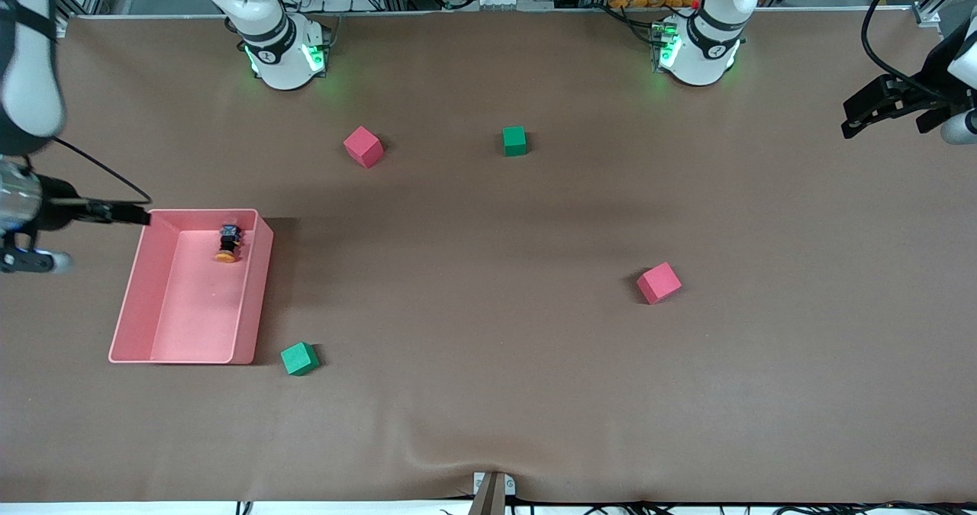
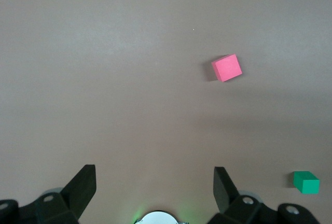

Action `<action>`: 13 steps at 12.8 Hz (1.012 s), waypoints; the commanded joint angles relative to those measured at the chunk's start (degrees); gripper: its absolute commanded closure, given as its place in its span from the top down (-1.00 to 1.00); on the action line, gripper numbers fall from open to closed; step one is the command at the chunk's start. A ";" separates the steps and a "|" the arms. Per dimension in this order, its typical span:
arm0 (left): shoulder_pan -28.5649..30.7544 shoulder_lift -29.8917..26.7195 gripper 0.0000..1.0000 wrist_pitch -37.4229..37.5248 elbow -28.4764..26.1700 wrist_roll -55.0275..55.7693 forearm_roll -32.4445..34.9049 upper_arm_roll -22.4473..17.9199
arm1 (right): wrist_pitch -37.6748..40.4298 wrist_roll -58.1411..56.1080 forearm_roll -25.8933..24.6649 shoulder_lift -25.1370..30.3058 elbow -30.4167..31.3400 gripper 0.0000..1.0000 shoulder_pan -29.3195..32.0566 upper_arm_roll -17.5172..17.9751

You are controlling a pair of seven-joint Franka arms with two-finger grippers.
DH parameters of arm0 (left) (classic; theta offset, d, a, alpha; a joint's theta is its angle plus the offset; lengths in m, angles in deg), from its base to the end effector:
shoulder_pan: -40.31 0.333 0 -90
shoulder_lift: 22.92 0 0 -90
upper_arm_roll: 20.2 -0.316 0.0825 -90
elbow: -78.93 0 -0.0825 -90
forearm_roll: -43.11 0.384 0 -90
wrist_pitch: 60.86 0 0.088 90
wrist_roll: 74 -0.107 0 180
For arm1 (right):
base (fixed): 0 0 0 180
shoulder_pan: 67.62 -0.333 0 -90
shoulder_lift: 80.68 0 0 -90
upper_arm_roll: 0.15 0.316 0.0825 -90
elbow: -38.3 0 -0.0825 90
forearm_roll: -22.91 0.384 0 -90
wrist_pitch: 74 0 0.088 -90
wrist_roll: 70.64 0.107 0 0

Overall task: Place and upright button with both arms
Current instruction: 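Lower the right gripper into the tray and grasp the yellow button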

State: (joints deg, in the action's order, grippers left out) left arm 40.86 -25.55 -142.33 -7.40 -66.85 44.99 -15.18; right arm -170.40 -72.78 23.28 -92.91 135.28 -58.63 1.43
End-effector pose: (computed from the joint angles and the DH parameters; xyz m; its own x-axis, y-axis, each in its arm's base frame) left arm 0.5230 -0.0383 0.6662 0.9981 0.0518 -0.0341 0.0504 -0.9979 -0.0412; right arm 0.5943 -0.0777 0.4521 0.9712 -0.0887 -0.2210 -0.0955 -0.9952 -0.0202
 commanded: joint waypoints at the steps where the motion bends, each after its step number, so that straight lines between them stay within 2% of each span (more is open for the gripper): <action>1: 0.16 -0.45 1.00 0.00 -0.67 0.40 0.23 0.51 | -11.38 -0.59 -0.37 1.51 10.03 1.00 1.20 0.62; 4: -0.02 0.08 1.00 -0.88 -0.85 0.49 0.23 0.52 | -26.43 -0.67 -1.34 0.03 19.10 1.00 1.20 0.62; 7: 0.07 -0.01 1.00 -1.06 -1.73 0.40 0.23 0.51 | -32.68 -0.67 -1.51 -5.33 20.35 1.00 2.60 0.71; 10: -0.02 0.17 1.00 -1.76 -1.82 0.49 0.23 0.51 | -39.89 -0.76 -1.86 -7.10 24.56 1.00 2.08 0.62; 13: 0.16 0.34 1.00 -2.11 -1.90 0.40 0.23 0.51 | -40.70 -0.76 -4.76 -8.24 24.92 1.00 2.26 0.71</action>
State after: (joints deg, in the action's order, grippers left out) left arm 40.77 -24.98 -143.63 -8.88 -66.85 44.99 -14.90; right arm -210.32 -73.23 20.35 -101.75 159.19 -57.27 1.46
